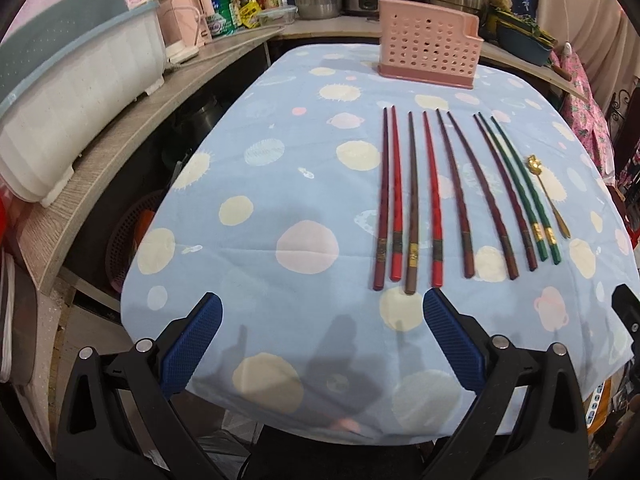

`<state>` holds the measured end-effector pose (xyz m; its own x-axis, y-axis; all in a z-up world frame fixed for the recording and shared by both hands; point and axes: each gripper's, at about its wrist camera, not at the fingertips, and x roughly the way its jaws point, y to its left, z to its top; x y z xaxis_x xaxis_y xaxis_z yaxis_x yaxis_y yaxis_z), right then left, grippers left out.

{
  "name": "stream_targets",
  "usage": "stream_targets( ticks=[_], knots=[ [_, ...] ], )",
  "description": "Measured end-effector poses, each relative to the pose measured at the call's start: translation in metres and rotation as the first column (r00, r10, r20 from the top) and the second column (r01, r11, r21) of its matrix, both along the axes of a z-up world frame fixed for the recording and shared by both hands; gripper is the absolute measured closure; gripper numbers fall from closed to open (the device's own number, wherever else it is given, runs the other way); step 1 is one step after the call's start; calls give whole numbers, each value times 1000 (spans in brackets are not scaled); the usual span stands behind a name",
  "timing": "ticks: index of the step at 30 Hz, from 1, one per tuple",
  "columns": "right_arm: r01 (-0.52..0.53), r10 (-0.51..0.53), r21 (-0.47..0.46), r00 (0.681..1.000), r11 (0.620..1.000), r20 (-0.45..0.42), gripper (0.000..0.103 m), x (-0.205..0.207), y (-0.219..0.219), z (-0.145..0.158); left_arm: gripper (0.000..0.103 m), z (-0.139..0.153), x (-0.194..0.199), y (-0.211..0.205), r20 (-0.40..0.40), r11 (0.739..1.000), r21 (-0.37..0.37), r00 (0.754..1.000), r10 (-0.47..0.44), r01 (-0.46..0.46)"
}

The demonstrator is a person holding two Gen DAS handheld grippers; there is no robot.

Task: Organize utensils
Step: 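Grasp a dark red chopstick with the left tool while the right tool grasps the gold spoon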

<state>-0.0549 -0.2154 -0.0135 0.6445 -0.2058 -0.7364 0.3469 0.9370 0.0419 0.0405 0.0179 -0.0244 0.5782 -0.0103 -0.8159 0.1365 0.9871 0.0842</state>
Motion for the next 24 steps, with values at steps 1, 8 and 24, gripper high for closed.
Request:
stream_targets(
  ticks=[1,8,24],
  knots=[
    [2,-2,2,1000,1000,-4,7,2,-2,-1,7,-3,4,1,-4,1000,7,1000,7,-7],
    [13,-13,13,1000,1000,-25,7,14,-11,-7,11,-20,24,-2,-38,1000,12,999,0,1],
    [11,-10,16,998,1000,-55,7,30,-15,-13,17,-34,45,-5,-71,1000,17,997,-7,8]
  ],
)
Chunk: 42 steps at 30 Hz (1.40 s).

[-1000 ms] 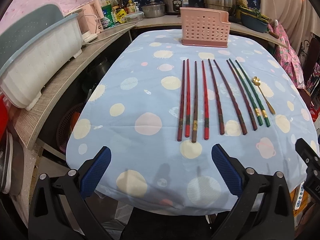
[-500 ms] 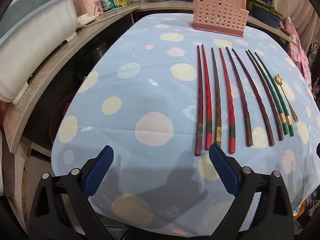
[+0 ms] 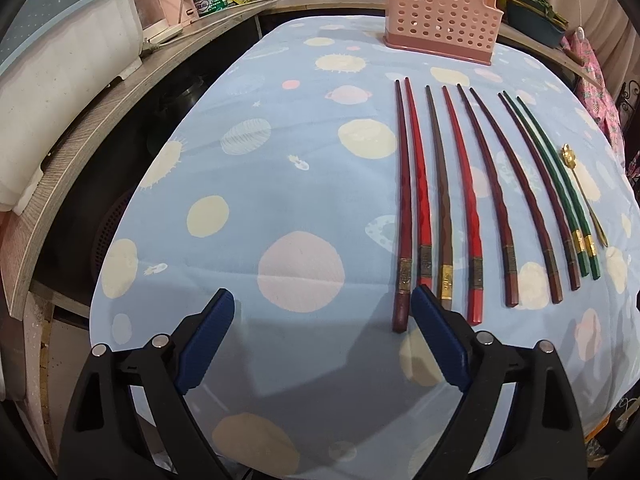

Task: Organize utensils
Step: 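Grasp a dark red chopstick with the left tool while the right tool grasps the gold spoon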

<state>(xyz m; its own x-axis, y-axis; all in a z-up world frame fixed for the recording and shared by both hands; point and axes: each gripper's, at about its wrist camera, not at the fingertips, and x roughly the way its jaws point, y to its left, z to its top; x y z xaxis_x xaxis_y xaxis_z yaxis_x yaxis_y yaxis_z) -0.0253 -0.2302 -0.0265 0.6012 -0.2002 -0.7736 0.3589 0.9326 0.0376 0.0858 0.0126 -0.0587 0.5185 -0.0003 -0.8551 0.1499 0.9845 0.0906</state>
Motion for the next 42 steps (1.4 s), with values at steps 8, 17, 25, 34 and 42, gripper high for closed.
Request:
stream_targets(
  ticks=[8,17,25,34,42],
  knots=[
    [-6,6,-2,1000,1000,3,7,12,-3,-2,31,-4,10,0,-12,1000,-21,1000,1,-1],
    [-16,16,43,1000,999,5,35,52,-25,-18,70,0,21,-3,-19,999,-47,1000,-8,7],
    [-22,24,53,999,998,-34,63,78,-30,-42,86,0,22,-1,-23,999,-48,1000,-19,18],
    [-5,5,43,1000,999,6,81,68,-28,-44,90,0,19,-12,-31,997,33,998,-63,64],
    [20,-21,110,1000,994,15,95,63,-39,-45,91,0,14,-12,-46,997,52,997,-56,58]
  ],
)
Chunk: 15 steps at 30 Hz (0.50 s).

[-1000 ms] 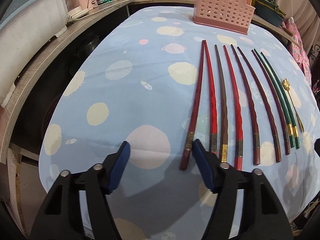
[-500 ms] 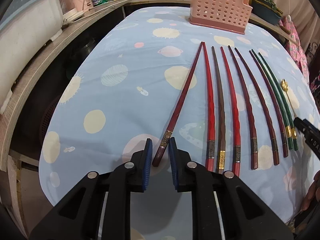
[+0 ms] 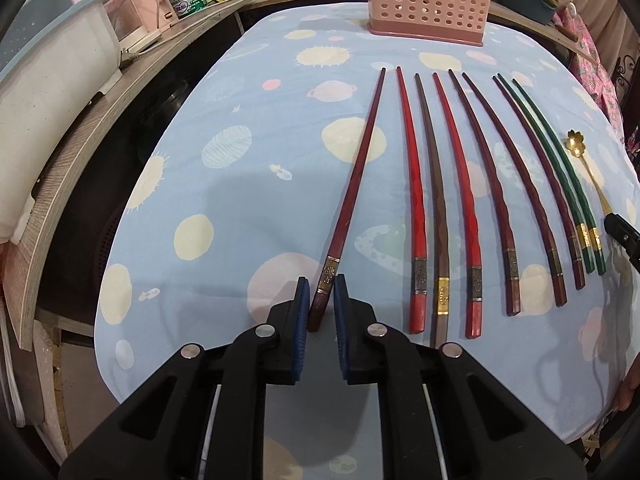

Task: Organize utensils
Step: 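Grasp a dark red chopstick with the left tool while the right tool grasps the gold spoon, then lift and carry the chopstick and spoon into the pink caddy with both tools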

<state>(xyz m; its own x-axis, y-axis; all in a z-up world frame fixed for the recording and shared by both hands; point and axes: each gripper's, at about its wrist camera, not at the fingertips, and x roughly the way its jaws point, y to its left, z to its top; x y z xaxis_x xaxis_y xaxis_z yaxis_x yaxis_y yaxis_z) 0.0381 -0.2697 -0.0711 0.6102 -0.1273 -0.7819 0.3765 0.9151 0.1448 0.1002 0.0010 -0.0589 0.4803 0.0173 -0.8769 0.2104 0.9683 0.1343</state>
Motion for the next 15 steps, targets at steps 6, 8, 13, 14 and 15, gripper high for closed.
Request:
stream_targets(
  ticks=[6,8,13,14,15],
  knots=[
    [12,-12,28,1000,1000,9,100,-5,-4,-1,92,0,1,-3,-9,1000,27,1000,-7,8],
    [9,-9,23,1000,1000,6,101,-6,-3,-1,93,-1,1,-4,-9,1000,28,1000,-7,7],
    [5,-5,20,1000,1000,5,102,-10,-3,1,95,0,0,-3,-7,1000,19,1000,6,-5],
    [5,-5,21,1000,1000,5,102,-10,-4,1,95,0,1,-2,-7,1000,16,1000,9,-9],
    [6,-6,21,1000,1000,5,102,-11,-5,2,96,0,2,-1,-6,1000,12,1000,15,-15]
  ],
)
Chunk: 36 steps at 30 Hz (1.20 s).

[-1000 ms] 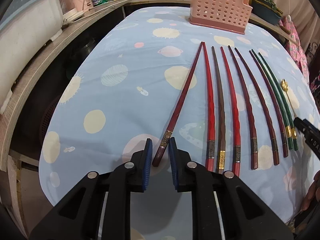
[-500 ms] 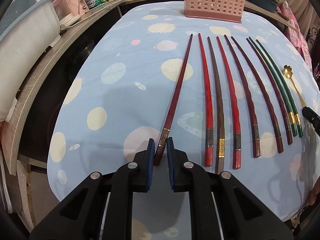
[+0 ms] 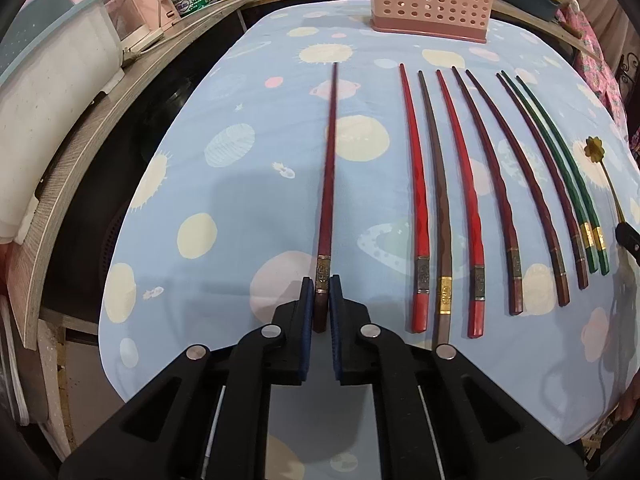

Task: Organize utensils
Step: 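Lift and carry the chopstick and spoon into the pink caddy with both tools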

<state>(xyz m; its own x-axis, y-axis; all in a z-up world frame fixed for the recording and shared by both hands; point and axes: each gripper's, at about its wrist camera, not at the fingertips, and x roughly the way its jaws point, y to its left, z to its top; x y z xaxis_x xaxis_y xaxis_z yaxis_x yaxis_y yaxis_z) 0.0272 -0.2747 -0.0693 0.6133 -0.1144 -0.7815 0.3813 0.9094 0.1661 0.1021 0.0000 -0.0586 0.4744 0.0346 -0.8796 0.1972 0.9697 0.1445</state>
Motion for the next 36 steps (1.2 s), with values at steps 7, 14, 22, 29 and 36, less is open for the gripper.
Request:
stream_targets(
  ticks=[7,14,22,29,36],
  knots=[
    [-11,12,-2,1000,1000,16,102,-2,-7,18,96,13,8,13,30,996,-71,997,65,-63],
    [-38,38,-16,998,999,49,102,2,-16,50,96,36,13,18,63,988,-137,994,85,-76],
    [-73,75,-28,995,997,63,102,12,-12,69,96,64,20,23,114,981,-184,989,91,-69],
    [-80,82,-30,992,996,99,102,17,-11,89,96,84,27,29,131,975,-213,986,100,-71],
    [-88,94,-43,984,995,154,102,42,-19,130,96,129,46,41,197,964,-256,973,119,-66]
  ],
)
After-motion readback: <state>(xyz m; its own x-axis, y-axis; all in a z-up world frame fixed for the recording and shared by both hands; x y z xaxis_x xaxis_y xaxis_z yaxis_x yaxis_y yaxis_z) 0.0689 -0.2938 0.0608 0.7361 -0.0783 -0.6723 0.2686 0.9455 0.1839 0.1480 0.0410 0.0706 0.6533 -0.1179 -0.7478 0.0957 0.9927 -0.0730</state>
